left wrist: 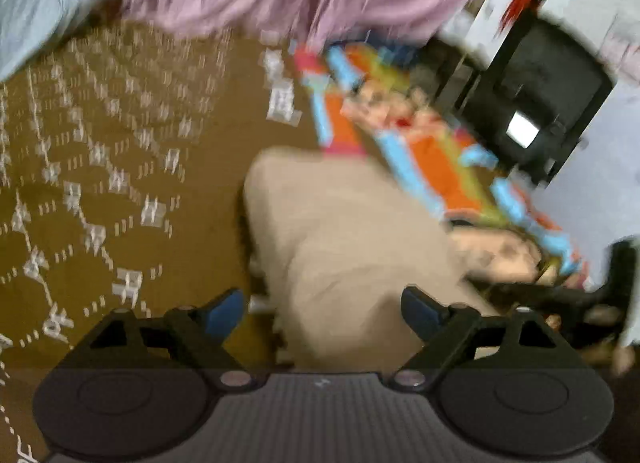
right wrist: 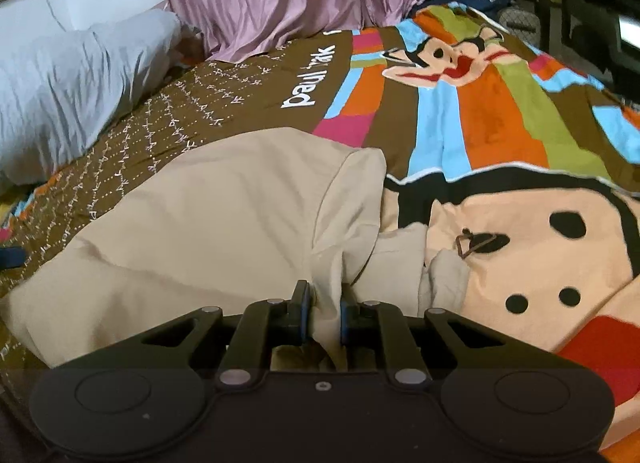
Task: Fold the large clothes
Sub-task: 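Open both grippers and pull both tools back from the folded jacket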
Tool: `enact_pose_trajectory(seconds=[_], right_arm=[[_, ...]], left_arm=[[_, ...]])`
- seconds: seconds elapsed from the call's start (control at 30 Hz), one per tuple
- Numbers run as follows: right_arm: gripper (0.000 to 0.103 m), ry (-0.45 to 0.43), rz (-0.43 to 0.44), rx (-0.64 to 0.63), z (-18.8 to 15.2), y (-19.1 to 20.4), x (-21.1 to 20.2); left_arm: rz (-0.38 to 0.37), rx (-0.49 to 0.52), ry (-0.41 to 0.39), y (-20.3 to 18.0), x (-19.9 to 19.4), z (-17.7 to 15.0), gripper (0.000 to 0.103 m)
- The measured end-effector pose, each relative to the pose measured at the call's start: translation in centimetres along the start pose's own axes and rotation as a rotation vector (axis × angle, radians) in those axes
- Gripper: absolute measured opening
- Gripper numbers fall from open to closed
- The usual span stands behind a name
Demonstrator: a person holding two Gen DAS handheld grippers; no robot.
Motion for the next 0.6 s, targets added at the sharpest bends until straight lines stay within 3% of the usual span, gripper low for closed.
enact_pose_trajectory(seconds=[0.03, 0.1, 0.2, 0.27, 0.47, 0.6], right_arm=[[0.019, -0.009, -0.009, -0.011, 0.3, 0.0, -0.2], [0.031, -0.056, -0.052, -0.054, 1.8, 0.1, -1.0], [0.034, -0.153, -0.101, -0.138, 5.2, 0.8, -1.8], [0.036, -0.176, -0.078, -0.162, 7.4, 1.8, -0.8], [0.034, -0.096, 0.175, -0.21, 9.1, 7.2, 6.6], [0.034, 0.006, 0.159, -0.281, 6.5, 8.8, 10.6]], left_arm=[[-0.015, -0.027, 0.013, 0.4, 0.5, -0.2, 0.089], [-0.045, -0.06, 0.027, 0.7, 1.0, -0.3, 0.088], [-0.047, -0.023, 0.039, 0.8, 1.5, -0.7, 0.088], [-0.052, -0.024, 0.052, 0.5, 1.7, -1.2, 0.088], [-0.069, -0.048, 0.076, 0.2, 2.3, -2.6, 0.088], [-0.087, -0.067, 0.089, 0.7, 3.1, -3.0, 0.09]])
Point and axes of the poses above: each gripper's, at about its wrist camera, not at the fingertips, and x roughly the way its jaws point, y to its left, z to its top, the point moved 10 cm from there along x, roughly the way its jaws point, and after that the axes turned 3 degrees about -y, right-handed, at the moved point
